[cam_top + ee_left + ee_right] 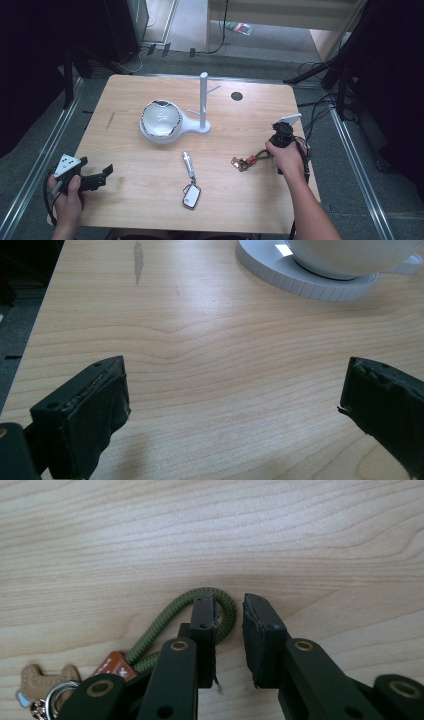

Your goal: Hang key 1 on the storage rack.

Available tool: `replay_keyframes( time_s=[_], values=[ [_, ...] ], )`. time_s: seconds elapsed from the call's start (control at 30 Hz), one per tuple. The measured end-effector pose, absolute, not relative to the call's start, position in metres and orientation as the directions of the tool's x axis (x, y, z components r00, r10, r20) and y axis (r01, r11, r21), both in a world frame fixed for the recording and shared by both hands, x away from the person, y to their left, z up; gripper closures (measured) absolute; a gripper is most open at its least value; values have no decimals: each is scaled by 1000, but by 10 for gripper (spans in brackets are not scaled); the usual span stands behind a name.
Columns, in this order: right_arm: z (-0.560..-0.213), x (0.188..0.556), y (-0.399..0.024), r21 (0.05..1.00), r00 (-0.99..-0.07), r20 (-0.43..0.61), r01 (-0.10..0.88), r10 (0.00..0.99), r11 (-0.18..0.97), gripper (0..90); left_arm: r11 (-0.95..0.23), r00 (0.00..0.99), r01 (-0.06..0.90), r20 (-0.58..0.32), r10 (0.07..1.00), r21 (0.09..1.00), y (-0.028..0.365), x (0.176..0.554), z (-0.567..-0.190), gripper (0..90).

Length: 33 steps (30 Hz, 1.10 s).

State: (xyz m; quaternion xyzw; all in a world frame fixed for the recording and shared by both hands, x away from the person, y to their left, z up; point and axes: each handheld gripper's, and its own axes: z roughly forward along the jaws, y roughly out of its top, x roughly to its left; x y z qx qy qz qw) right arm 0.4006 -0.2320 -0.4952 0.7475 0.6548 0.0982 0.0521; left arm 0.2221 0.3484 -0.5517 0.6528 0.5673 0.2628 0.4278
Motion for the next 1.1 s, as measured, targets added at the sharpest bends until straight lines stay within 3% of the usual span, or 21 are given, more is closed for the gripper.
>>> replay_keyframes(
  time_s=[0.67, 1.0, 1.1],
  values=[
    [-502, 406, -224, 200, 115, 46, 972, 992, -122, 784, 4, 220, 519, -138, 966, 855, 348, 222, -552, 0],
    [-502, 413, -230, 184, 128, 73, 973, 989, -139, 697, 3, 222, 519, -138, 965, 855, 348, 222, -552, 0],
    [-502, 413, -231, 170, 135, 82, 974, 987, -148, 726, 1, 222, 520, -137, 965, 854, 348, 222, -552, 0]
  ],
)
